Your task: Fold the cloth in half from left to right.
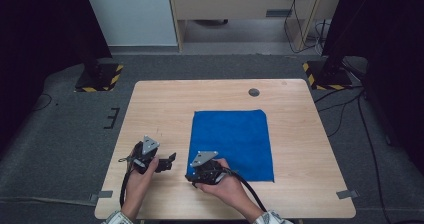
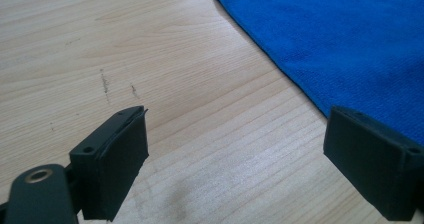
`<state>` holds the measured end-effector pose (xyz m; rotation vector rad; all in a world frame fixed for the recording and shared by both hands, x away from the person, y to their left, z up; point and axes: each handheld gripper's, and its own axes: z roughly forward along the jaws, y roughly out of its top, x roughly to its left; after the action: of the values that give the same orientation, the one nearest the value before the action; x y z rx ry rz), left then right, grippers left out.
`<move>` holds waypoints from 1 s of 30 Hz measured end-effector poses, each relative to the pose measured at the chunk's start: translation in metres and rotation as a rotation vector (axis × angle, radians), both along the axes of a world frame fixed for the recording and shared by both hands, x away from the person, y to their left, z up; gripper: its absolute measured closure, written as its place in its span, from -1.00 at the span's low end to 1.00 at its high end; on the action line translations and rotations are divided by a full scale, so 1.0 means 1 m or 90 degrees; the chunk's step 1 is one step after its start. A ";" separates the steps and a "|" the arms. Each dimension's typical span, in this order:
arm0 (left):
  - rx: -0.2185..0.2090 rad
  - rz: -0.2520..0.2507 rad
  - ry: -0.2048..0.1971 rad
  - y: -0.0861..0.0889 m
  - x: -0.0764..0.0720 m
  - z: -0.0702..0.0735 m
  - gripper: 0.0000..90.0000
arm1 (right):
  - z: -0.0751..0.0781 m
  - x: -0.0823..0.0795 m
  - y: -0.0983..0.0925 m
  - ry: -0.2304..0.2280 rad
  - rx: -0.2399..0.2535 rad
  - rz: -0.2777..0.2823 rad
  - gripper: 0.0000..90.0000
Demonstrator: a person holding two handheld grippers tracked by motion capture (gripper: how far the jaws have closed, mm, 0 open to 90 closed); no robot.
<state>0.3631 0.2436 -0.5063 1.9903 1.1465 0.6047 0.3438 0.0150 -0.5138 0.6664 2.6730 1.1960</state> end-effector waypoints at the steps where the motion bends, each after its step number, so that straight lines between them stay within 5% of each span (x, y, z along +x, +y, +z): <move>1: -0.001 0.001 0.000 0.000 0.000 0.000 -0.78 | -0.001 -0.001 0.005 0.001 -0.005 0.001 0.01; 10: -0.009 -0.001 0.006 0.001 0.001 0.000 -0.77 | -0.010 0.002 0.016 -0.011 -0.041 -0.005 0.09; 14: 0.013 -0.020 0.010 0.001 0.001 0.005 -0.77 | -0.013 0.001 0.013 -0.021 -0.042 -0.009 0.35; 19: -0.017 -0.020 0.010 0.001 0.004 0.010 -0.77 | -0.013 0.004 0.007 -0.025 -0.041 -0.017 0.82; 24: -0.005 -0.061 0.036 -0.016 0.030 0.016 -0.77 | -0.013 0.007 0.003 -0.020 -0.028 -0.019 0.94; 27: -0.001 -0.086 0.041 -0.025 0.049 0.018 -0.77 | -0.008 0.002 0.003 -0.005 0.008 -0.020 0.93; 30: -0.022 -0.095 0.057 -0.029 0.074 0.017 -0.77 | -0.006 -0.004 0.006 0.001 0.014 -0.010 0.93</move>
<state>0.4372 0.2141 -0.4889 2.0690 1.0414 0.4206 0.3396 0.0208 -0.5200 0.6910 2.6541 1.2241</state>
